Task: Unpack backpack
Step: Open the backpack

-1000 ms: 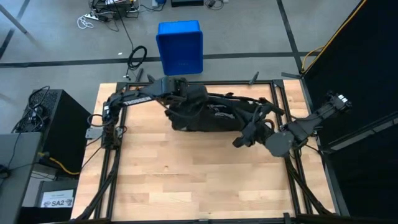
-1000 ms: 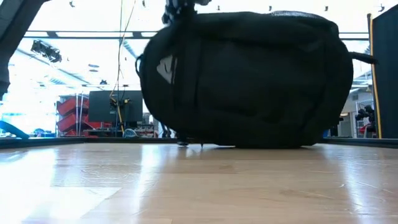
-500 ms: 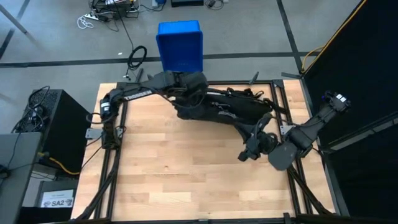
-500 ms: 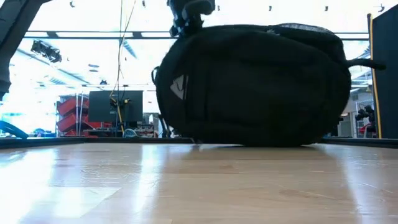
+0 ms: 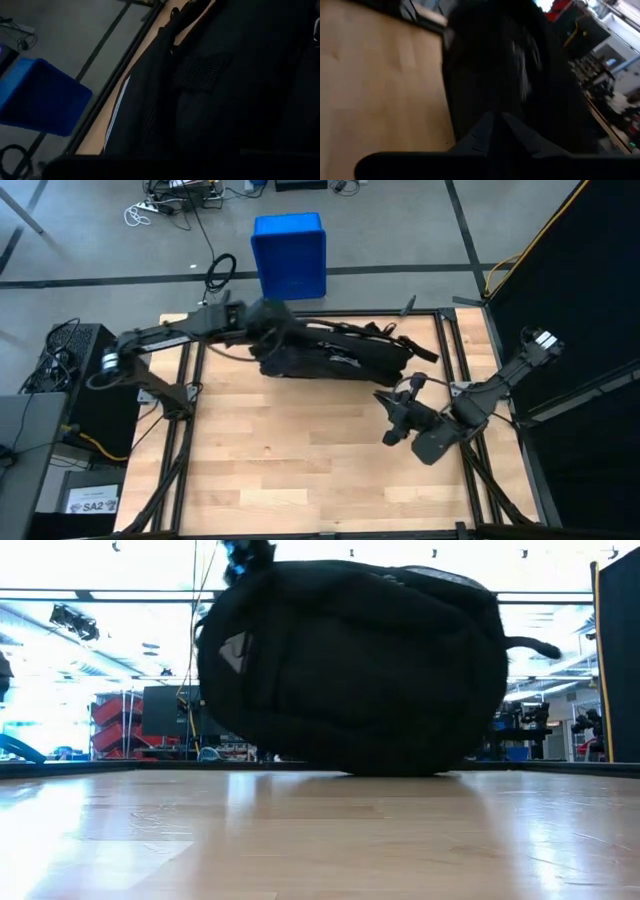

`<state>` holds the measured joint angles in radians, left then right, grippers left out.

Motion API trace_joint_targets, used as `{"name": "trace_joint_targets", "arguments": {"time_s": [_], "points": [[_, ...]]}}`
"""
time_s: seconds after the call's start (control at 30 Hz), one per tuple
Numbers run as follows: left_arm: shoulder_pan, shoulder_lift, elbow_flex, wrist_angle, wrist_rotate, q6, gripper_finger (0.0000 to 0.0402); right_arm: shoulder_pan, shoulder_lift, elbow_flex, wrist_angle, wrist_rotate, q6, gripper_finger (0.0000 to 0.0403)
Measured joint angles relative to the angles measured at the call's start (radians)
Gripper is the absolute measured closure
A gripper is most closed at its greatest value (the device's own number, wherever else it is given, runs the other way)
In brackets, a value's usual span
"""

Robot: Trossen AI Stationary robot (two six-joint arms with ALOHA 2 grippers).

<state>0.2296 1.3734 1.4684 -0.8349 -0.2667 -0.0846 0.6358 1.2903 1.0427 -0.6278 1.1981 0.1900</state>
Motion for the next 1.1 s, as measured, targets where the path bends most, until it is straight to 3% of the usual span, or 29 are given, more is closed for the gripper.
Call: {"name": "trace_joint_targets", "arguments": {"time_s": [0.17, 0.4, 0.57, 0.7, 0.8, 0.87, 0.93, 1.03, 1.1], "points": [[0.0, -0.157, -0.205, 0.14, 0.005, -0.044, 0.0401, -0.105, 0.0, -0.124, 0.084, -0.006, -0.002, 0.0319], [0.0, -0.221, -0.273, 0.158, 0.008, -0.078, 0.0402, -0.259, 0.0, -0.231, 0.262, -0.032, -0.044, 0.019], [0.0, -0.222, -0.273, 0.161, 0.003, -0.079, 0.0402, -0.329, 0.0, -0.236, 0.366, -0.208, -0.069, 0.0117], [0.0, -0.222, -0.273, 0.17, 0.004, -0.079, 0.0401, -0.389, 0.0, -0.236, 0.415, -0.314, -0.087, 0.0101], [0.0, -0.222, -0.273, 0.175, 0.004, -0.079, 0.0401, -0.435, 0.0, -0.236, 0.419, -0.324, -0.098, 0.0116], [0.0, -0.222, -0.273, 0.178, 0.009, -0.079, 0.0402, -0.459, 0.0, -0.236, 0.417, -0.336, -0.104, 0.015], [0.0, -0.222, -0.273, 0.178, 0.01, -0.079, 0.0402, -0.476, 0.0, -0.236, 0.415, -0.372, -0.106, 0.0208], [0.0, -0.222, -0.273, 0.169, 0.011, -0.078, 0.0402, -0.482, 0.0, -0.236, 0.41, -0.409, -0.122, 0.0334], [0.0, -0.222, -0.273, 0.159, 0.013, -0.078, 0.0402, -0.47, 0.001, -0.236, 0.407, -0.421, -0.14, 0.0382]]}}
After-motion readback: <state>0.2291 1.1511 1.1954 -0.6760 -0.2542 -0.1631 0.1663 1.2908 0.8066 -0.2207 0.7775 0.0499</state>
